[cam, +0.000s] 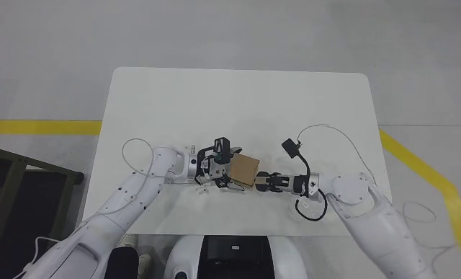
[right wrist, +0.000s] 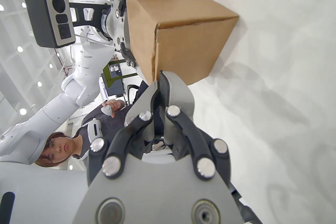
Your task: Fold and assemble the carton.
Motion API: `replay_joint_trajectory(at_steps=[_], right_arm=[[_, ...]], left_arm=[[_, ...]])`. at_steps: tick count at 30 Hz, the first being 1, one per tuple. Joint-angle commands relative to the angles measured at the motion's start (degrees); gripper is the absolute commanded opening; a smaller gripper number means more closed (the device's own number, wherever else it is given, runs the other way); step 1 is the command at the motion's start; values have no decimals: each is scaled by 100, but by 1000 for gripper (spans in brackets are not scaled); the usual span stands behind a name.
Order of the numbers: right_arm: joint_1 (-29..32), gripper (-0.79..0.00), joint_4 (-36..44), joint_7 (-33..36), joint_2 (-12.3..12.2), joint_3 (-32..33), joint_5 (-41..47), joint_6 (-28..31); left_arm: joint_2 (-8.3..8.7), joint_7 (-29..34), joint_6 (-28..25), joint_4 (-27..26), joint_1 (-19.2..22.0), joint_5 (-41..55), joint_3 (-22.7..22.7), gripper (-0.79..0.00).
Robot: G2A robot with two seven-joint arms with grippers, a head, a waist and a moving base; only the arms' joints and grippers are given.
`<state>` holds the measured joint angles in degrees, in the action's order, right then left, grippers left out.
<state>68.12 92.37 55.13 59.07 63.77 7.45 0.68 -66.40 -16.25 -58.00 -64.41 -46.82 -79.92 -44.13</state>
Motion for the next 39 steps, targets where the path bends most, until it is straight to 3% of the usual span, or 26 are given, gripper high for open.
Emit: replay_joint_trajectory(at_steps=[1, 13, 16, 23, 29, 32, 33, 39], right_arm=[[-41, -785, -39, -9, 10, -29, 13, 2], [7, -782, 32, -48, -30, 160, -55, -33], [92, -723, 118, -68, -61, 293, -96, -68], [268, -560, 312, -100, -111, 504, -118, -90], [358, -409, 518, -126, -133, 586, -155, -61], [401, -28, 614, -171, -140, 615, -172, -29], [414, 0, 648, -182, -142, 623, -179, -19], [497, 0, 879, -186, -162, 687, -225, -34]], left_arm=[[-4, -8, 0, 3, 7, 0, 2, 0], [11, -58, 0, -15, 8, -39, -52, 0], [103, -190, 0, -200, -68, 20, -122, 0], [528, -455, 0, -592, -304, 252, -414, 0], [934, -418, 0, -709, -431, 391, -1039, 0], [1056, -268, 0, -610, -418, 469, -1395, 0], [1085, -194, 19, -561, -395, 489, -1513, 0], [1162, 225, 390, -253, -286, 751, -1993, 0]])
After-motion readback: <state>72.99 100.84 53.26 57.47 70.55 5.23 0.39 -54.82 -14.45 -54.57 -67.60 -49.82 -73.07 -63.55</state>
